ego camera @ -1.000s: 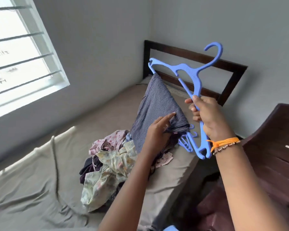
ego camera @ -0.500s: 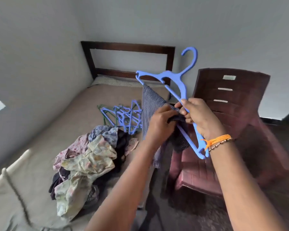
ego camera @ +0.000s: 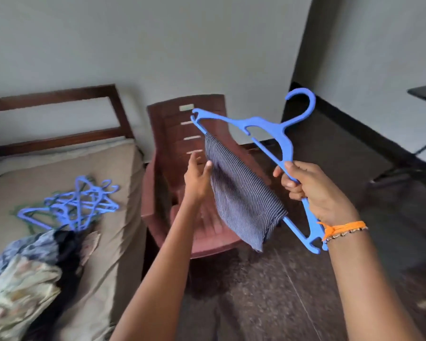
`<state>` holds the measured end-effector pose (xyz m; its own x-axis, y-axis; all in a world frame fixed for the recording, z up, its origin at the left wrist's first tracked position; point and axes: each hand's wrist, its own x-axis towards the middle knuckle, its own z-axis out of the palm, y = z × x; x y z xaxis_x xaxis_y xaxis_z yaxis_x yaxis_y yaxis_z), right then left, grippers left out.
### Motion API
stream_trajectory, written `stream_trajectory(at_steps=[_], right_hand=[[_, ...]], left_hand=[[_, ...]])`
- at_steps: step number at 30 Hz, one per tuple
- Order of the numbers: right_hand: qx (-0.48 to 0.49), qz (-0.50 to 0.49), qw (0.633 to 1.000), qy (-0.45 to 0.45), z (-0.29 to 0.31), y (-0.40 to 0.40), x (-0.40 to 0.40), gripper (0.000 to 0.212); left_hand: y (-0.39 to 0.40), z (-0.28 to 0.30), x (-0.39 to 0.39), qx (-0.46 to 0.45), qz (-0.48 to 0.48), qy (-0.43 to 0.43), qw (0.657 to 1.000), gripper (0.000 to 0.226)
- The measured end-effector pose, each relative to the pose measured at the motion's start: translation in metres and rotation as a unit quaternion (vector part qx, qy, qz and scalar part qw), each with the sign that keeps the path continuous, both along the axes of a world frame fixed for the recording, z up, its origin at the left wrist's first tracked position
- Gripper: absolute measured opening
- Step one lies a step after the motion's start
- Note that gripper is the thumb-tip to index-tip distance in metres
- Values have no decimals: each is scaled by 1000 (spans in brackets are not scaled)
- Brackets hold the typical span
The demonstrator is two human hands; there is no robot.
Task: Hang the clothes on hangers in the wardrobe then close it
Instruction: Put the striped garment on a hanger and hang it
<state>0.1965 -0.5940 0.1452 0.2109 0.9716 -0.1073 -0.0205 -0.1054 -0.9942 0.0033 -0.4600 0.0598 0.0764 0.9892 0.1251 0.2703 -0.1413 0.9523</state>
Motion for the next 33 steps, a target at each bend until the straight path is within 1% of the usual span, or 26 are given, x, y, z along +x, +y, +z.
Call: stream_trajectory(at_steps=[1,3,5,7,8,10,15,17,18,19,21,22,25,26,30,31,33], right_hand=[[2,-24,1000,-1,0,-17,22,31],[5,-70,998,-3,-2,-51,63,31],[9,-113,994,1,-5,-88,102,31],[14,-150,989,5,-9,-125,135,30],[14,-168,986,7,-10,-143,149,30],[10,-206,978,1,-11,-178,177,31],[-2,-298,954,-26,-17,-250,237,32],[-10,-333,942,-32,-17,-273,257,33],[-13,-352,936,-33,-17,-284,268,33],[-12,-369,929,-34,-17,-294,279,33],[-11,-402,915,-40,-17,-316,303,32],[-15,-421,906,-46,-17,-326,317,32],[-25,-484,873,-58,-17,-356,361,32],[-27,-502,862,-60,-15,-365,375,32],[-34,-559,824,-85,-10,-400,432,32],[-35,-573,814,-88,-10,-410,444,32],[-41,-597,795,-98,-12,-429,464,33]], left_hand=[[0,2,24,18,-42,3,999,44],[-7,7,73,23,-113,3,993,25],[-21,10,125,-23,-196,-31,980,17],[-42,9,174,-98,-285,-90,949,13],[-54,8,197,-125,-318,-102,934,12],[-81,5,243,-151,-344,-97,922,14],[-139,7,344,-174,-395,-60,900,31],[-161,12,384,-183,-418,-62,887,34],[-171,13,406,-189,-433,-61,879,33],[-180,12,428,-187,-450,-52,871,28],[-196,9,472,-153,-488,-22,859,12],[-204,7,495,-130,-493,-9,860,14],[-238,6,567,-36,-468,24,883,33],[-251,8,590,-16,-461,21,887,35],[-307,18,680,24,-444,-7,896,25],[-320,19,700,48,-447,-9,893,25],[-341,22,734,149,-459,25,875,28]])
